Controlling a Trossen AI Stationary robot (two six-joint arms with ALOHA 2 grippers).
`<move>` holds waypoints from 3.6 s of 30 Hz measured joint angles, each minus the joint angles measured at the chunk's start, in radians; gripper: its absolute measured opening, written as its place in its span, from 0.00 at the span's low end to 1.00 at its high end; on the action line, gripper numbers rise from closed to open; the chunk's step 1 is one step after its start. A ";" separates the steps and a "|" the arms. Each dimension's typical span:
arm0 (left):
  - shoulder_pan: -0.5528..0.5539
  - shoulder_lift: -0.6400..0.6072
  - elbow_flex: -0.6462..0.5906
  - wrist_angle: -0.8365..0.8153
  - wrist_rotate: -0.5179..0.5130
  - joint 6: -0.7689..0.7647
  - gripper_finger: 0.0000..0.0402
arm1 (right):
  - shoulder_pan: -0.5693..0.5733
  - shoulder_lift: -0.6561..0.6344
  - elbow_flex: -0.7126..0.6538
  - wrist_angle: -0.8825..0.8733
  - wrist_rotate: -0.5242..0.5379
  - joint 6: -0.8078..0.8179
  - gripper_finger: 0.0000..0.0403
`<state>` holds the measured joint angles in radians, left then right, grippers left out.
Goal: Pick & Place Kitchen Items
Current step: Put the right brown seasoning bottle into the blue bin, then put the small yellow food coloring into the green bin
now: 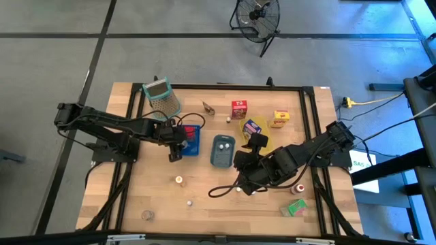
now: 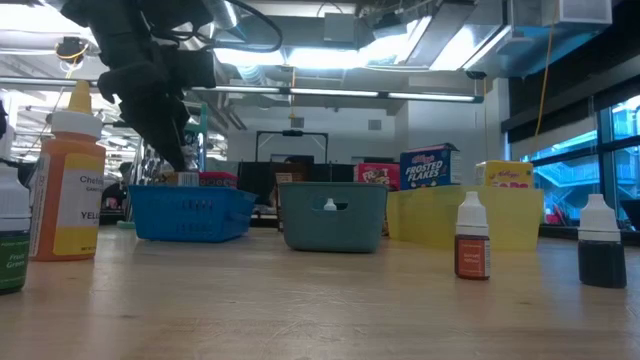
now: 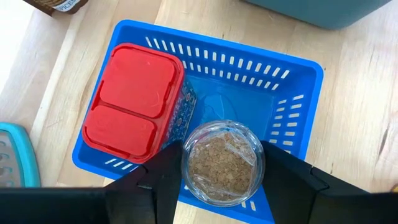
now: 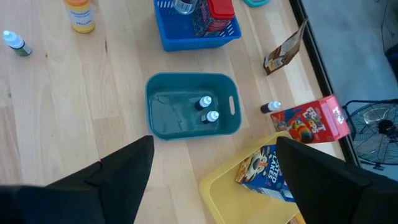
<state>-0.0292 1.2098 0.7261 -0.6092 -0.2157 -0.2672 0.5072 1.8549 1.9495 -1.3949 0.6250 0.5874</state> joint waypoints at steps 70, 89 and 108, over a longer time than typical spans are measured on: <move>0.105 0.053 -0.100 0.115 0.041 -0.027 0.46 | -0.002 0.000 -0.047 0.012 0.000 -0.021 0.84; 0.105 0.072 -0.100 0.135 0.032 -0.053 0.46 | -0.004 0.000 -0.072 0.053 0.001 -0.057 0.84; 0.105 0.071 -0.100 0.141 0.053 -0.089 0.65 | -0.004 0.000 -0.072 0.053 0.001 -0.065 0.84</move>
<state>0.0757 1.2808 0.6258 -0.4686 -0.1627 -0.3565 0.5034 1.8549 1.8774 -1.3422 0.6262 0.5228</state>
